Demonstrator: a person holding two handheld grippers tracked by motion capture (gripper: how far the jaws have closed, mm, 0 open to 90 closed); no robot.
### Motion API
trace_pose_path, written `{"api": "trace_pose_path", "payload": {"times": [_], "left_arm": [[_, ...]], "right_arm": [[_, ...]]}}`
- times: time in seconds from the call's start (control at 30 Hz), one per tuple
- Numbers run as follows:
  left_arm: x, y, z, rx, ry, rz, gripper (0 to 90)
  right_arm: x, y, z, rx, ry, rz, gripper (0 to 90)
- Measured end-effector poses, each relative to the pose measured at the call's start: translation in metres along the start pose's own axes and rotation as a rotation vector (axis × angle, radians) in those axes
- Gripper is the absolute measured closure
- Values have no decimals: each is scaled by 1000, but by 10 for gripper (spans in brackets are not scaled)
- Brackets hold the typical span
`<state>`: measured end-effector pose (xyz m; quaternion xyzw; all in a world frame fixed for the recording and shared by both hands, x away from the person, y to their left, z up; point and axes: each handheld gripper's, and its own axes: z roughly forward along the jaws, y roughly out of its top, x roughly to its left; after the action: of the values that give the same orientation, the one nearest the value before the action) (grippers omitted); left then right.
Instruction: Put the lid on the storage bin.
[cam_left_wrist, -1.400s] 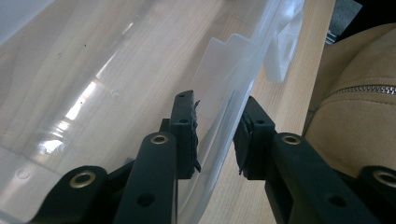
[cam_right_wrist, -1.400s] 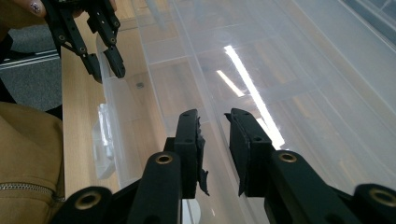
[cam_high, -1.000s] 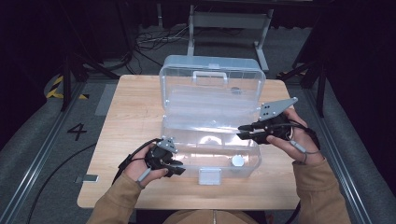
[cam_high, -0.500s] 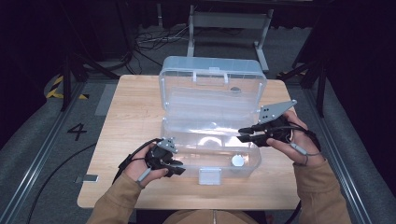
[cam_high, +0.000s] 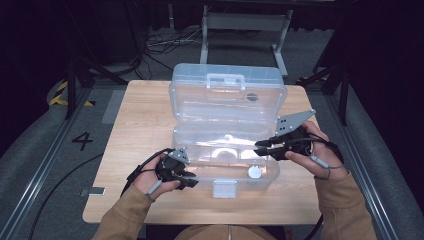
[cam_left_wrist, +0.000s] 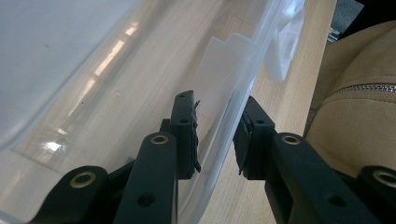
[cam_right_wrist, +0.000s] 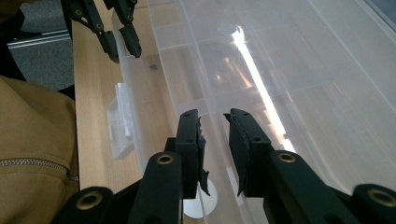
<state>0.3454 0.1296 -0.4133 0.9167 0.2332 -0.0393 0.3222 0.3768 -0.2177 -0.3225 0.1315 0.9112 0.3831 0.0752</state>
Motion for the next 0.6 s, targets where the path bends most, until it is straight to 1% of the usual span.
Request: {"api": "trace_pose_path", "payload": {"times": [0.6], "left_arm": [[0,0,0,0,0,-2,718]], "right_arm": [[3,0,2,35,13,-20,769]]}}
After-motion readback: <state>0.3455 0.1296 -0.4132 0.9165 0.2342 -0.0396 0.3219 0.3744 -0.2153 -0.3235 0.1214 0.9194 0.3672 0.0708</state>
